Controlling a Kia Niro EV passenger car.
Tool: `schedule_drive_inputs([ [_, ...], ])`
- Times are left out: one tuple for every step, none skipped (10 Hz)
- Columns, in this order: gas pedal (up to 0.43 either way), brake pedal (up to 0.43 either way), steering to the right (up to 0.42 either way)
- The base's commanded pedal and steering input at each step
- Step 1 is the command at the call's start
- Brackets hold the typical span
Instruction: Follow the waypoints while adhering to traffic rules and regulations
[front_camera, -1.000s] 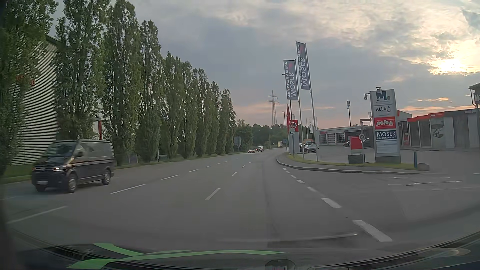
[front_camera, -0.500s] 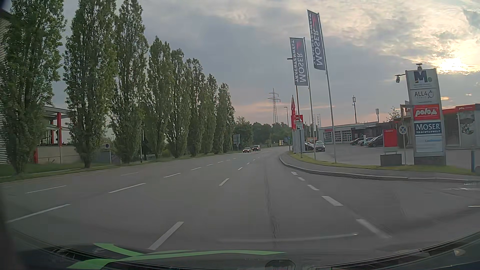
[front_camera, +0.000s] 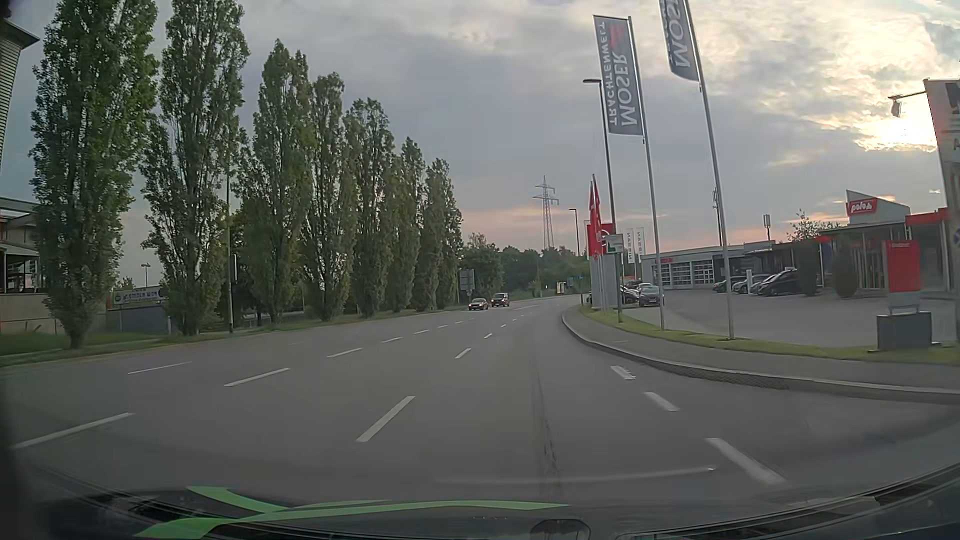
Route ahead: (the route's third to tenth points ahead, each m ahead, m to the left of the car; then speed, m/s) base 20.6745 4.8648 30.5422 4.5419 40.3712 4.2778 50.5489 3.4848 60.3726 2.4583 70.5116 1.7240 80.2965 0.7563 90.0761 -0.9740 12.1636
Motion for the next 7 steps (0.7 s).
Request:
schedule_drive_inputs([
  [0.067, 0.000, 0.002],
  [0.067, 0.000, 0.002],
  [0.067, 0.000, 0.002],
  [0.067, 0.000, 0.002],
  [0.067, 0.000, 0.002],
  [0.067, 0.000, 0.002],
  [0.067, 0.000, 0.002],
])
